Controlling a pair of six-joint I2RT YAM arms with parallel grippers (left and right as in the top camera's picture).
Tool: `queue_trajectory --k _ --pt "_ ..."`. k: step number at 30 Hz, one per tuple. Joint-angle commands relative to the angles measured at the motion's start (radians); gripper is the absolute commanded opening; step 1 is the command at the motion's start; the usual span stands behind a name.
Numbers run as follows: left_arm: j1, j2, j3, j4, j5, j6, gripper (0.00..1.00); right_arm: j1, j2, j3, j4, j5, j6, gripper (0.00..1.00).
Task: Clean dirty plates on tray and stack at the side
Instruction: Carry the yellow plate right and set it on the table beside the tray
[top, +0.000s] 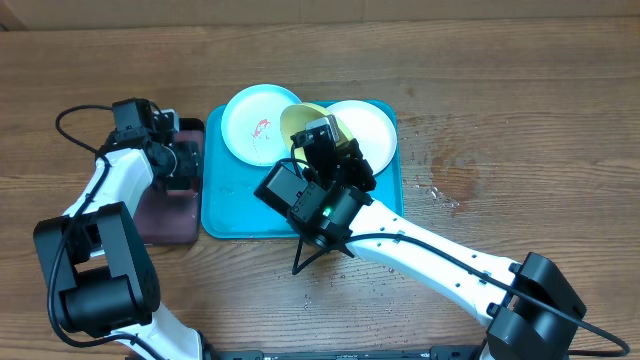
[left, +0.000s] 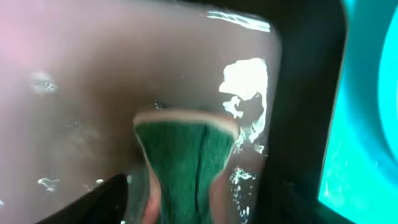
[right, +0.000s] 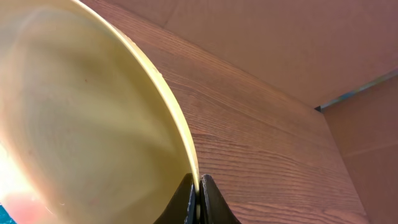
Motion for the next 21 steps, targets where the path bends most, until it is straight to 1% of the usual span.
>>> queue_trajectory --k 1,2,3,7,15,17,20,21 --pt "0.003 -0.022 0.016 -0.033 0.005 0.003 0.59 0.005 -0.031 0.035 0.005 0.015 0.007 0.04" --pt "0.003 -0.022 0.016 -0.042 0.005 0.003 0.52 0.005 -0.031 0.035 0.005 0.015 0.007 0.04" --pt "0.003 -0.022 0.016 -0.048 0.005 0.003 0.49 0.005 -0.031 0.035 0.005 0.015 0.007 0.04" --pt "0.003 -0.022 0.016 -0.044 0.003 0.004 0.48 0.005 -0.031 0.035 0.005 0.015 0.007 0.04" --pt "0.003 -0.022 0.016 0.018 0.003 0.004 0.48 0.005 -0.031 0.035 0.005 0.006 0.007 0.04" --pt "0.003 -0.022 0.016 0.017 0.003 0.003 0.42 0.005 -0.031 0.035 0.005 -0.009 0.007 0.04" --pt "0.003 -0.022 0.016 0.001 0.004 0.003 0.38 0.005 -0.031 0.035 0.006 -0.011 0.007 0.04" --pt "0.003 -0.022 0.016 -0.007 0.004 0.003 0.34 0.005 -0.031 0.035 0.006 -0.010 0.007 0.04"
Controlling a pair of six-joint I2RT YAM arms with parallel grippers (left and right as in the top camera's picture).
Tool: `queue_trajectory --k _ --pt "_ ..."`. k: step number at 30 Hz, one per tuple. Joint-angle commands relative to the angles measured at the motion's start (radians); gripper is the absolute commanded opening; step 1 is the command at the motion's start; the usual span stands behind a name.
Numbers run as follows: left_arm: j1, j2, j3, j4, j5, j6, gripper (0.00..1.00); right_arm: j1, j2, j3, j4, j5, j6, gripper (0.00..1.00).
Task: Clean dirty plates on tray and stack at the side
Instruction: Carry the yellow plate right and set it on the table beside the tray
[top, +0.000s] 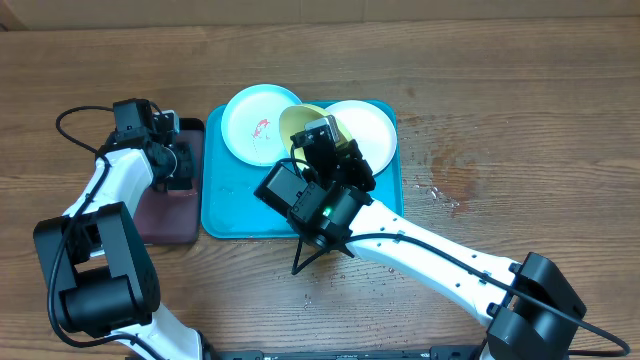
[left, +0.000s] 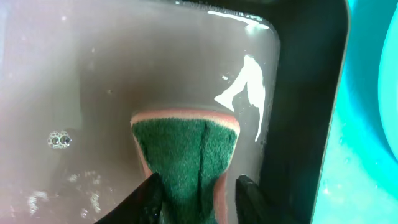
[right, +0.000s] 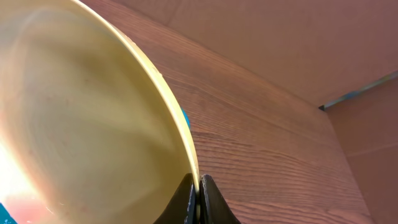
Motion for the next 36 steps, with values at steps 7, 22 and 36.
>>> queue_trajectory --k 7,22,36 --pt "0.003 -0.021 -0.020 -0.019 -0.001 0.006 0.09 0.003 -0.038 0.035 0.006 0.010 0.012 0.04" --pt "0.003 -0.021 -0.023 -0.047 -0.015 0.005 0.08 -0.495 -0.169 0.034 -0.063 -0.799 0.169 0.04" --pt "0.003 -0.021 -0.023 -0.047 -0.015 0.006 0.04 -1.086 -0.156 -0.097 -0.113 -1.255 0.161 0.04"
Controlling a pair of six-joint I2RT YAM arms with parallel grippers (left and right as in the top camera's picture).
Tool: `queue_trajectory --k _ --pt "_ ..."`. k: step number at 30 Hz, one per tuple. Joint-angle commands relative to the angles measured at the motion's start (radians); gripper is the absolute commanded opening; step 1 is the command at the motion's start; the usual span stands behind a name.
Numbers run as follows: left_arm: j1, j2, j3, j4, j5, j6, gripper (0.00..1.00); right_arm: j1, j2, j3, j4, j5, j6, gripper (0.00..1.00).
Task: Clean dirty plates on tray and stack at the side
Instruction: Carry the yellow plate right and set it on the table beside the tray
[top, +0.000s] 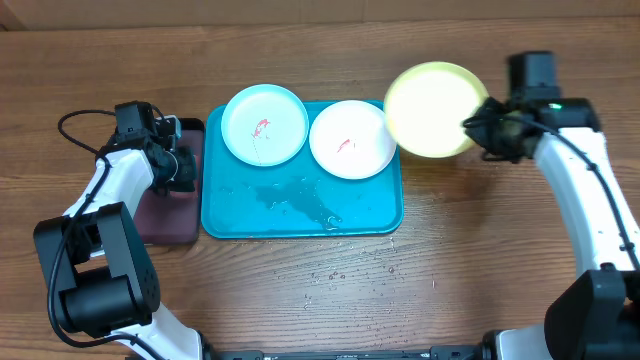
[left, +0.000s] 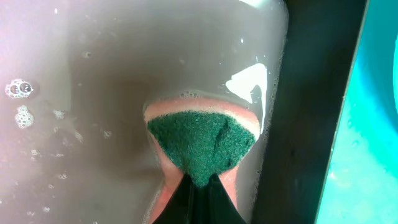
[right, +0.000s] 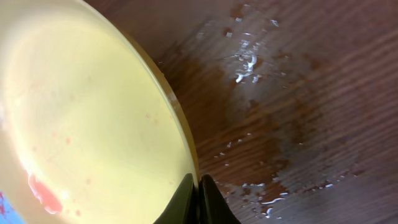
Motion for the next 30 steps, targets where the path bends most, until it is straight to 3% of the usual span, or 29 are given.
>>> queue_trajectory --k 1,8,14,15,19,26,30 --pt "0.003 -0.021 -0.016 -0.014 -0.011 0.004 0.04 -0.106 -0.014 -0.093 0.016 -0.113 0.001 0.04" --pt "0.003 -0.021 -0.016 -0.014 -0.011 0.003 0.04 -0.229 -0.014 -0.256 0.121 -0.123 0.001 0.04" --pt "0.003 -0.021 -0.016 -0.013 -0.011 -0.003 0.04 -0.240 -0.013 -0.298 0.159 -0.123 0.001 0.04" --pt "0.003 -0.021 -0.016 -0.013 -0.011 -0.003 0.04 -0.238 -0.013 -0.298 0.159 -0.123 0.001 0.06" --pt "0.003 -0.021 -0.016 -0.013 -0.011 -0.003 0.04 -0.238 -0.013 -0.298 0.174 -0.164 0.000 0.32" --pt "0.003 -0.021 -0.016 -0.013 -0.011 -0.003 0.04 -0.174 -0.013 -0.291 0.275 -0.428 -0.167 0.42" --pt "0.003 -0.021 -0.016 -0.013 -0.011 -0.003 0.04 -0.072 -0.013 -0.230 0.249 -0.440 -0.261 0.47"
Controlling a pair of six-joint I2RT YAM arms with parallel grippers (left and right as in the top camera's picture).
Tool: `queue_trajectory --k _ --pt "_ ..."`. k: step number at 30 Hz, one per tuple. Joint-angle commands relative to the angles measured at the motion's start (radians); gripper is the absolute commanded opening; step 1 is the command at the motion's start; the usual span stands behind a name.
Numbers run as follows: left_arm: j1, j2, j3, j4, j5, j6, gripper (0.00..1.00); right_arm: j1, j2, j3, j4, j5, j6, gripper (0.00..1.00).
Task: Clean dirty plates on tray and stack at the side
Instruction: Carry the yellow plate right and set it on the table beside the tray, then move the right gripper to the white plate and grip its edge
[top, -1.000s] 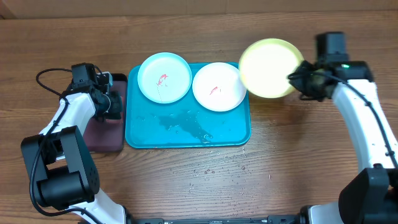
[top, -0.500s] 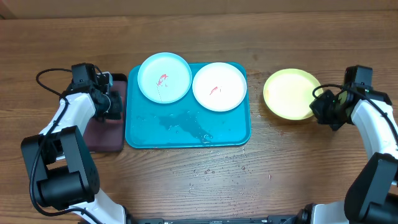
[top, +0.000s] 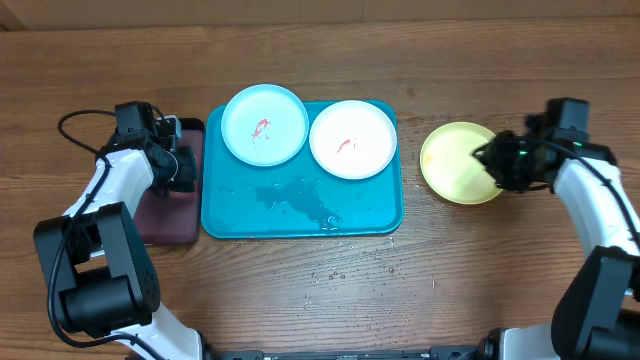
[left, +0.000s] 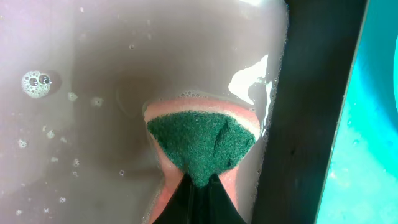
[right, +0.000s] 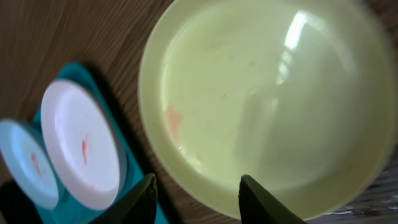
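A yellow plate (top: 459, 162) lies flat on the table right of the teal tray (top: 300, 205); in the right wrist view the yellow plate (right: 261, 99) still shows a small reddish smear. My right gripper (top: 497, 163) hangs open over its right edge, its fingers (right: 144, 198) spread apart. On the tray sit a light blue plate (top: 264, 124) and a white plate (top: 352, 139), both with red stains. My left gripper (left: 198, 186) is shut on a green and pink sponge (left: 200, 140), dipped in the dark basin's (top: 160, 215) murky water.
Water drops lie on the tray's bare middle (top: 295, 198) and on the wood in front of it. The basin's dark wall (left: 305, 112) stands between the sponge and the tray. A black cable (top: 75, 120) loops behind the left arm.
My right gripper was shut on the yellow plate, held tilted right of the tray. Now the plate lies flat on the table further right and the gripper is open. The left gripper kept still.
My right gripper held the yellow plate upright over the tray while my left held the sponge in the basin water, briefly with its jaws looser. Then the plate was beside the tray's right edge. Now it rests on the table, released.
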Motion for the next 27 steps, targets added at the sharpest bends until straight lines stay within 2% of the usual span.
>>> queue_trajectory --k 1,7,13,16,22,27 --pt "0.003 -0.021 -0.016 -0.012 -0.011 -0.003 0.04 0.107 -0.013 0.087 -0.029 -0.080 -0.149 0.50" --pt "0.003 -0.021 -0.016 -0.011 -0.011 -0.003 0.04 0.317 0.007 0.297 -0.146 0.096 -0.257 0.53" --pt "0.003 -0.021 -0.016 -0.012 -0.011 -0.003 0.04 0.461 0.113 0.470 -0.171 0.200 -0.334 0.52" --pt "0.003 -0.021 -0.016 -0.011 -0.011 -0.003 0.04 0.513 0.187 0.526 -0.101 0.205 -0.354 0.52" --pt "0.003 -0.021 -0.016 -0.011 -0.011 -0.003 0.04 0.597 0.301 0.528 0.192 0.205 -0.354 0.55" --pt "0.003 -0.021 -0.016 -0.011 -0.011 -0.003 0.04 0.653 0.408 0.528 0.341 0.205 -0.354 0.55"
